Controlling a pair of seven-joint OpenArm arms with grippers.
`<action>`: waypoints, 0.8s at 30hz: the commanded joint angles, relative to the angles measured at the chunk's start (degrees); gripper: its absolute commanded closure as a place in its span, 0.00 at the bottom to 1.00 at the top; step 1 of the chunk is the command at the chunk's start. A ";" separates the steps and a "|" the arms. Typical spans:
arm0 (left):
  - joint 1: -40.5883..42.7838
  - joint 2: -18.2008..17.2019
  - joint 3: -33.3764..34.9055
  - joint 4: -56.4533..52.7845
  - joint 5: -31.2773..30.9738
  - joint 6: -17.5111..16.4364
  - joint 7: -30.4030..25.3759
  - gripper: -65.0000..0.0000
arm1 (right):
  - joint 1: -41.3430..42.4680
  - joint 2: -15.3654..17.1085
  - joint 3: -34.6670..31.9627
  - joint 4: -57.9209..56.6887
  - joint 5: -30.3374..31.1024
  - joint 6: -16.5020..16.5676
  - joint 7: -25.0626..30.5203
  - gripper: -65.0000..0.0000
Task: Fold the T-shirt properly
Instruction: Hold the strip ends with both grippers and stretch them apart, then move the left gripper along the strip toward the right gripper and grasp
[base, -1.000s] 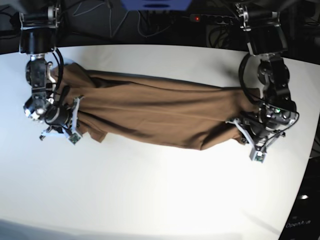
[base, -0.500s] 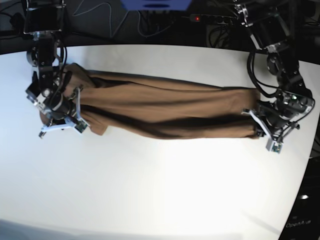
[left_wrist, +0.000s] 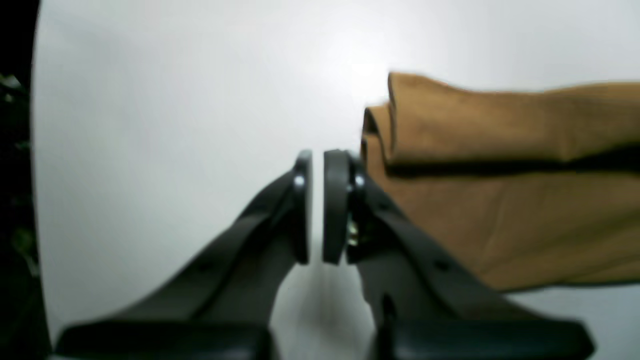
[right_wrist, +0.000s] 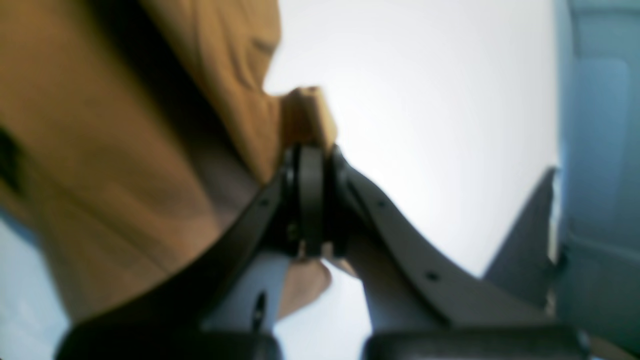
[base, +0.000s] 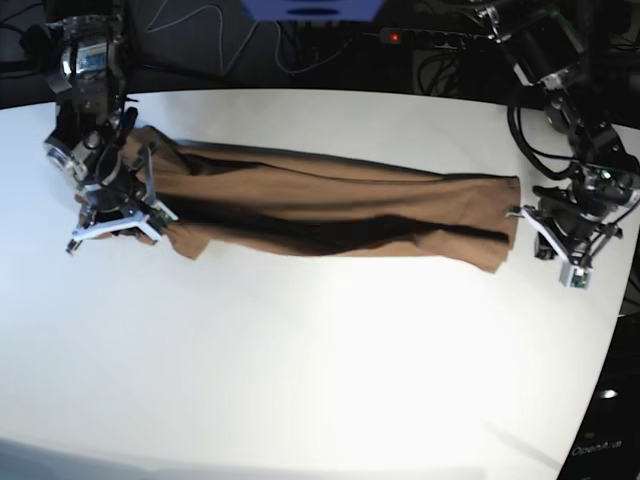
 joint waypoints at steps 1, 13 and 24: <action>-0.26 -0.67 -0.05 1.85 -0.61 0.10 -0.85 0.94 | -0.64 0.23 0.55 0.90 -0.50 -0.45 1.89 0.99; 1.41 -1.02 -0.05 2.56 -0.61 0.10 -1.20 0.94 | -6.88 -0.04 10.40 0.90 -0.94 -0.45 10.33 0.99; 2.20 -0.67 0.04 1.85 -0.61 0.10 -1.38 0.94 | -8.90 -0.04 13.74 0.90 -0.85 -0.45 11.74 0.99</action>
